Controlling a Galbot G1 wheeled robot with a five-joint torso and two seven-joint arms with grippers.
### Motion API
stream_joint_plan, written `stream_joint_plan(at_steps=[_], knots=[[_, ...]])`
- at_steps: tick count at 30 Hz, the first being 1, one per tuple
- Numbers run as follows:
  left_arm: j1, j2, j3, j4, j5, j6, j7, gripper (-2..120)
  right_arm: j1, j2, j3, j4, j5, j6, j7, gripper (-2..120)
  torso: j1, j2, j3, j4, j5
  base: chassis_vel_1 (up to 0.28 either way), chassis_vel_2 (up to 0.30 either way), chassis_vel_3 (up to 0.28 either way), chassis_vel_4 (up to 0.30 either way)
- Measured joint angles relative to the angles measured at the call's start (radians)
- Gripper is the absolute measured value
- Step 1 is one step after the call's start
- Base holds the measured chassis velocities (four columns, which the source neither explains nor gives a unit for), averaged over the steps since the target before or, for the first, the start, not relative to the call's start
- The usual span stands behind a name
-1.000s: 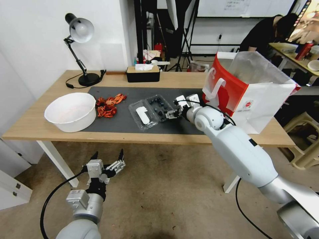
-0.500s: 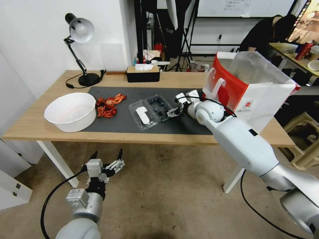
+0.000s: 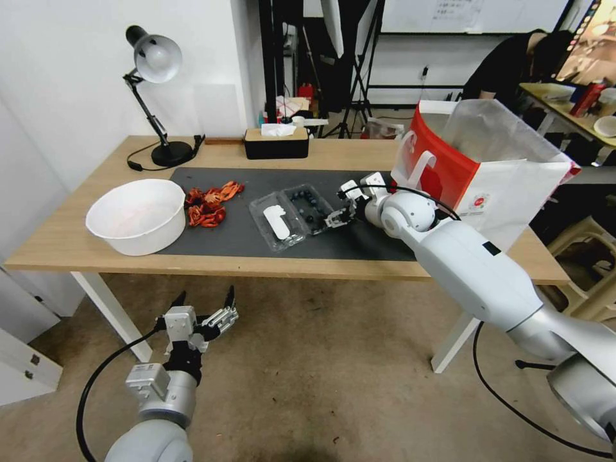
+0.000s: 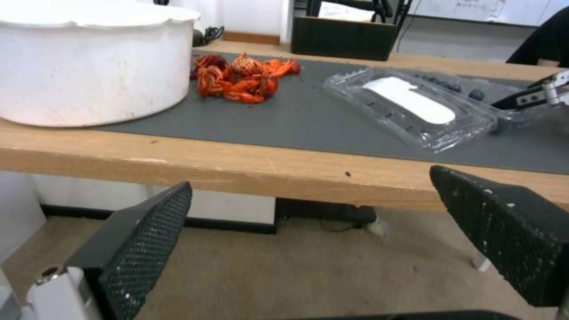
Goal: Close the takeout container lid, then place the container into the takeout bag.
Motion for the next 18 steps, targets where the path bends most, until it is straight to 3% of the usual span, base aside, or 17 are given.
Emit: stream_joint_plan(at_steps=[18], knots=[[-0.005,0.000,0.006,0.000,0.004,0.003,-0.010,100,-0.032,-0.068,-0.005,0.070,0.016,0.000,0.000,100,0.000,0.000,0.000,0.0000,0.0000,0.000,0.000,0.000,0.000]])
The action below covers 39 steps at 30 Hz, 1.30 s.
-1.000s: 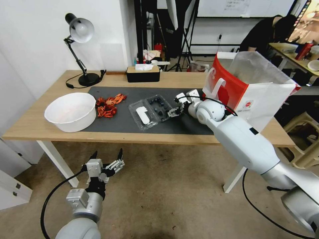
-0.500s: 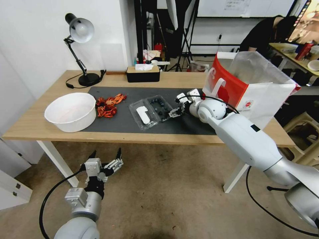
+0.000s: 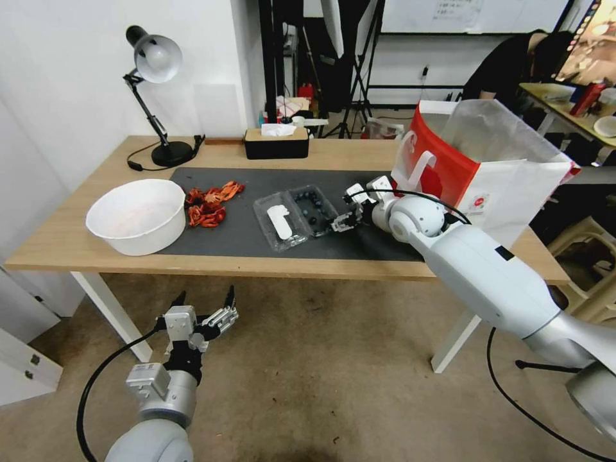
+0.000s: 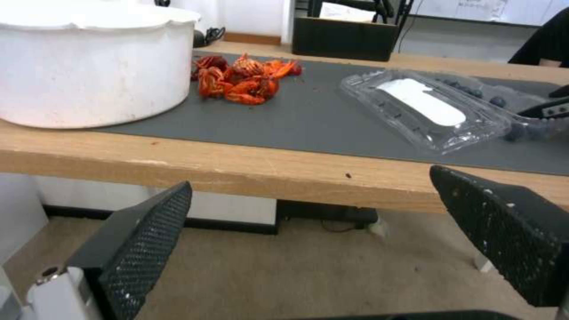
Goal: Close the takeout container lid, then place the container into the takeout bag.
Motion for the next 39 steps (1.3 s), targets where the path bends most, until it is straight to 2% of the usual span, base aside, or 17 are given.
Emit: stream_joint_plan(at_steps=[16,39], knots=[[-0.013,0.006,0.004,0.017,0.001,0.000,-0.006,100,-0.039,-0.044,-0.009,0.072,0.019,0.000,0.027,100,0.000,0.000,0.000,0.0000,0.0000,0.000,0.000,0.000,0.000],[-0.019,0.003,0.012,0.030,0.007,0.000,-0.011,100,-0.077,-0.046,0.009,0.099,0.038,0.002,0.054,100,0.000,0.000,0.000,-0.0001,-0.0001,0.000,0.000,0.000,0.000]])
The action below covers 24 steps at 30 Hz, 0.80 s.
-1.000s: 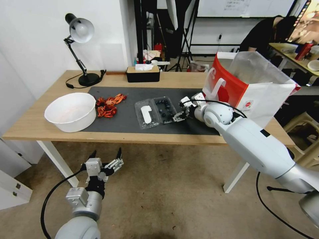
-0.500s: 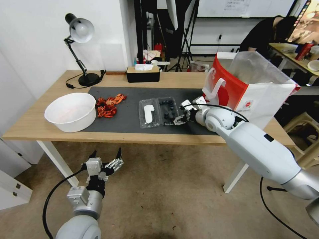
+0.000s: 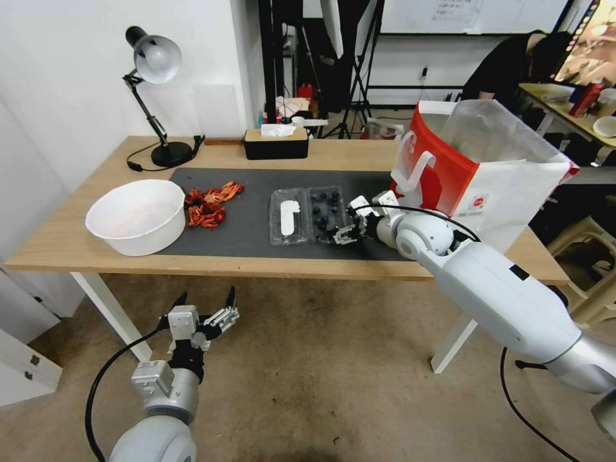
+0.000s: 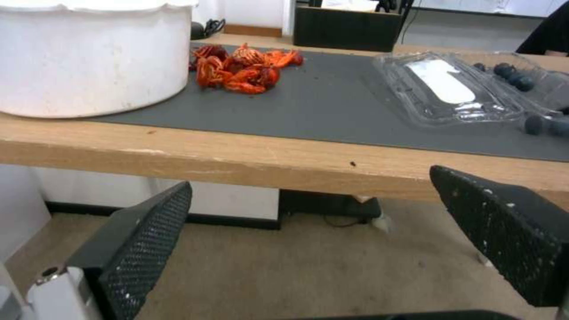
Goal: Close the takeout container lid, then place the container into the takeout bag.
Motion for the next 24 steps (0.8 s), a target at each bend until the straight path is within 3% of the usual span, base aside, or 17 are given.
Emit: stream_joint_plan(at_steps=[24], knots=[[0.001,0.000,0.006,0.000,0.011,0.001,-0.001,100,0.005,0.006,0.022,0.022,0.053,-0.006,0.068,100,0.000,0.000,0.000,0.0001,0.0001,0.000,0.000,0.000,0.000]])
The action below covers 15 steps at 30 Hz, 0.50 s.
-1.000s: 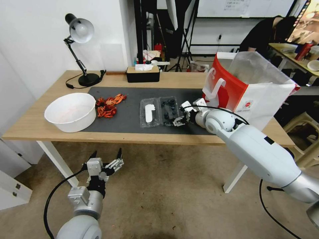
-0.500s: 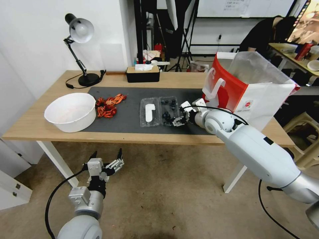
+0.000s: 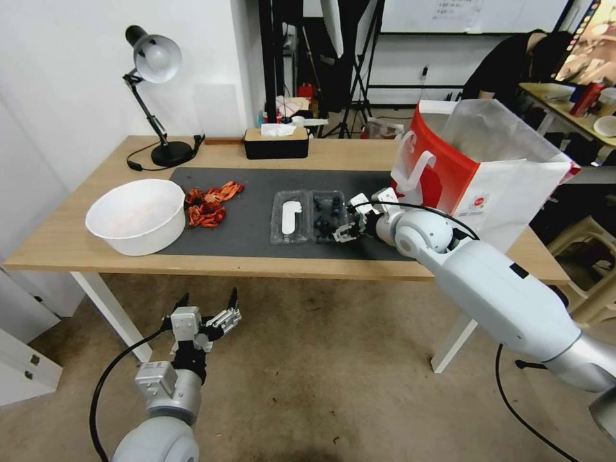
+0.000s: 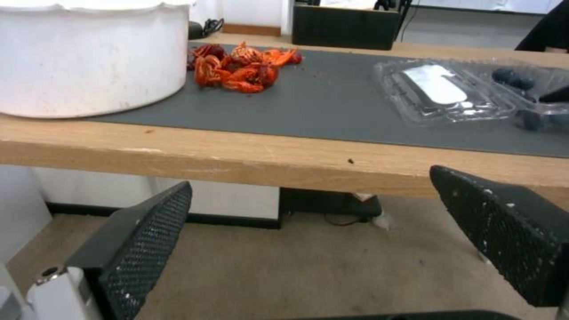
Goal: Close the takeout container lid, then place the container into the takeout bag.
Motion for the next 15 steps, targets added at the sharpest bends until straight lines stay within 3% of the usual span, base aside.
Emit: stream_joint_plan(at_steps=[6,11,14,15], knots=[[0.000,0.000,0.000,-0.001,-0.001,0.000,0.000,100,-0.015,0.018,0.039,0.009,0.004,0.002,0.023,100,0.000,0.000,0.000,0.0001,-0.0001,0.000,0.000,0.000,0.000],[0.001,-0.001,0.000,-0.012,-0.011,0.000,0.000,100,-0.081,0.041,0.143,0.084,0.014,0.029,0.072,100,0.000,0.000,0.000,0.0002,0.0001,0.000,0.000,0.000,0.000],[0.002,0.001,-0.004,-0.023,-0.024,0.001,0.001,100,-0.204,0.027,0.269,0.226,0.052,0.158,0.128,100,0.000,0.000,0.000,0.0001,0.0000,0.000,0.000,0.000,0.000],[0.002,0.001,-0.004,-0.023,-0.024,0.001,0.001,100,-0.204,0.027,0.269,0.226,0.052,0.158,0.128,100,0.000,0.000,0.000,0.0001,0.0000,0.000,0.000,0.000,0.000]])
